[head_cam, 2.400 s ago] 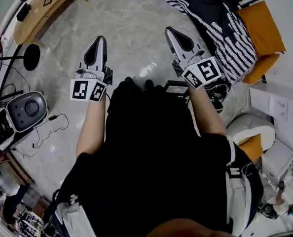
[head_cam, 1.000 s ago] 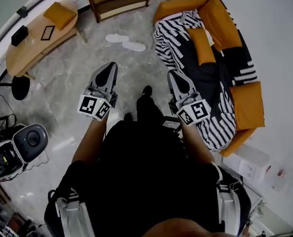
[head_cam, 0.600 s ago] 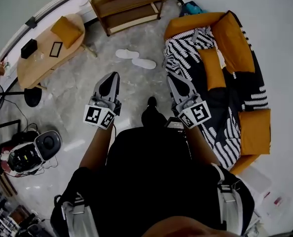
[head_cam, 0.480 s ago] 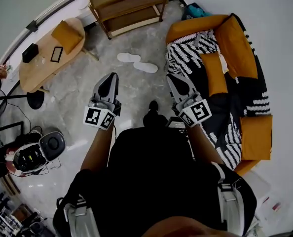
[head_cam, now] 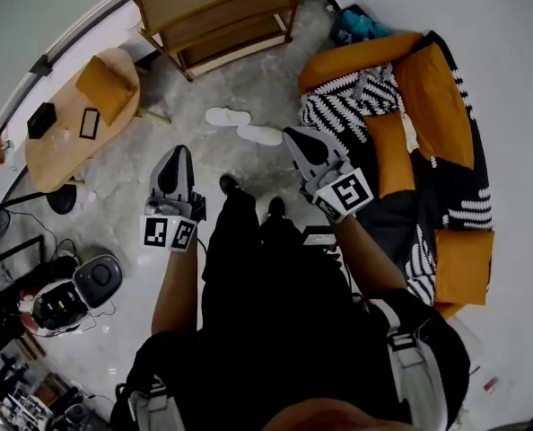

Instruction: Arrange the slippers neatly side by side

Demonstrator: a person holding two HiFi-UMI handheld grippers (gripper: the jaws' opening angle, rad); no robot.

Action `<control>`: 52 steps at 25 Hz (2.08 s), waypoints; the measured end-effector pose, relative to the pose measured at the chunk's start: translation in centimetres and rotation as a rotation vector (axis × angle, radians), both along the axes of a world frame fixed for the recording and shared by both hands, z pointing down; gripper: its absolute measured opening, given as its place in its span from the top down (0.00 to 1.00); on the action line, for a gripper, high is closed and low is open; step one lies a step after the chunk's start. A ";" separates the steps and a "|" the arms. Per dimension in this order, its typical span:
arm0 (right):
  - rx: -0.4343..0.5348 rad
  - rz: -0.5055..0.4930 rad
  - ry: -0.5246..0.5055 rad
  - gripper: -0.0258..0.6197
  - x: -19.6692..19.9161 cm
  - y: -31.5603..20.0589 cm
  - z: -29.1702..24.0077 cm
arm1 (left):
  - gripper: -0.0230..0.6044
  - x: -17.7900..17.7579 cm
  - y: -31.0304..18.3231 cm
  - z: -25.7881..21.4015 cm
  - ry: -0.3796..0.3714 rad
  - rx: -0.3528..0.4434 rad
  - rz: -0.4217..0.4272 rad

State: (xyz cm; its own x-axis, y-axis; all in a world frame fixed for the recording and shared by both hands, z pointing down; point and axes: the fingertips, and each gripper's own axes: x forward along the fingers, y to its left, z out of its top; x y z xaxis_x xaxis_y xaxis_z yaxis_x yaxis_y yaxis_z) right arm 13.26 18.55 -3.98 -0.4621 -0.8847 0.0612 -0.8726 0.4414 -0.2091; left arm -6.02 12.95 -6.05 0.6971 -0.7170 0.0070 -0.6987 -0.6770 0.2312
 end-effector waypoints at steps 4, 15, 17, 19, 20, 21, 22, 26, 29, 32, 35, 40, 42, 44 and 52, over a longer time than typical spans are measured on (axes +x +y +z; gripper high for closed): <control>-0.031 0.011 0.035 0.91 0.2 -4.9 2.2 | 0.94 0.4 -4.7 3.0 -0.035 0.021 0.010; -0.119 -0.007 0.075 0.91 -2.5 -18.7 9.7 | 0.94 0.8 -17.6 12.9 0.039 -0.075 0.009; -0.148 -0.039 0.078 0.91 -2.6 -21.3 12.1 | 0.94 0.5 -19.5 15.5 0.039 -0.100 -0.018; -0.196 -0.094 0.066 0.91 -3.0 -23.2 15.2 | 0.94 -0.1 -20.8 18.4 0.028 -0.144 -0.062; -0.218 -0.130 0.069 0.91 -3.3 -23.9 16.8 | 0.94 -0.5 -21.2 20.0 0.024 -0.170 -0.091; -0.235 -0.163 0.076 0.91 -3.4 -24.5 18.5 | 0.94 -0.8 -21.5 21.6 0.022 -0.195 -0.120; -0.246 -0.189 0.083 0.91 -3.2 -25.1 20.2 | 0.94 -1.0 -21.8 23.2 0.020 -0.216 -0.147; -0.282 -0.230 0.072 0.91 -1.5 -27.0 27.9 | 0.94 -1.5 -22.9 31.0 -0.021 -0.285 -0.257; -0.339 -0.266 0.057 0.91 -0.1 -27.3 34.9 | 0.94 -0.7 -22.4 38.1 -0.081 -0.342 -0.300; -0.375 -0.301 0.104 0.91 0.1 -27.9 41.8 | 0.94 -0.3 -22.4 44.5 -0.105 -0.388 -0.312; -0.403 -0.328 0.168 0.91 -0.2 -27.5 47.7 | 0.93 0.0 -21.9 50.8 -0.117 -0.450 -0.317; -0.433 -0.300 0.198 0.91 0.4 -27.7 54.3 | 0.81 0.6 -21.7 61.0 -0.122 -0.573 -0.334; -0.441 -0.313 0.217 0.91 0.3 -27.6 56.2 | 0.81 0.3 -21.2 64.9 -0.134 -0.629 -0.356; -0.436 -0.349 0.239 0.91 -0.1 -27.8 57.9 | 0.79 -0.2 -20.6 68.6 -0.160 -0.679 -0.376; -0.425 -0.367 0.257 0.91 -0.6 -28.7 65.1 | 0.72 0.5 -19.6 81.0 -0.270 -0.801 -0.386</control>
